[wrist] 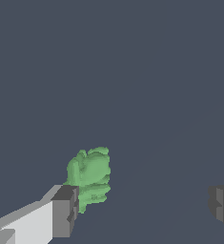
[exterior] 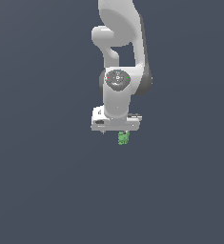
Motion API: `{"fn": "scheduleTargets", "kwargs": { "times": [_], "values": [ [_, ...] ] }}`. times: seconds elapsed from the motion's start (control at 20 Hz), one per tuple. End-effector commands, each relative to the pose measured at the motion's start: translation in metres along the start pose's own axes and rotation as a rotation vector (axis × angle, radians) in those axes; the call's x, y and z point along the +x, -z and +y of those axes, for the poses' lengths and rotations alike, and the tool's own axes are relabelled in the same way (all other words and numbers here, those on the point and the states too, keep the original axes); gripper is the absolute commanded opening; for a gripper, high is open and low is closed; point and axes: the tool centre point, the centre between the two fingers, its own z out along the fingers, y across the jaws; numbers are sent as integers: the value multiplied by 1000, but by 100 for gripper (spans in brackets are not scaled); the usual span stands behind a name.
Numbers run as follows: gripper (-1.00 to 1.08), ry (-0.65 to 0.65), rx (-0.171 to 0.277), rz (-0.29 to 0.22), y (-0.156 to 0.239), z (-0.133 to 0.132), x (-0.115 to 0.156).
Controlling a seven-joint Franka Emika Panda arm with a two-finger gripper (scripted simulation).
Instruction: Pick up the object and move it to a goal position.
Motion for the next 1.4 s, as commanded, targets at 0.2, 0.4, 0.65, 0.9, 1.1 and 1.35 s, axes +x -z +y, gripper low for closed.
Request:
{"fn": "scheduleTargets", "kwargs": {
  "times": [0.2, 0.4, 0.65, 0.9, 1.1, 1.35],
  "values": [
    [100, -15, -3, -4, 0, 11, 0],
    [100, -47, -10, -12, 1, 32, 1],
    [100, -49, -10, -13, 1, 33, 1],
    [100, -30, -9, -3, -5, 22, -2],
    [100, -1, -8, 12, -15, 5, -7],
    [100, 49, -3, 38, -30, -24, -18]
  ]
}}
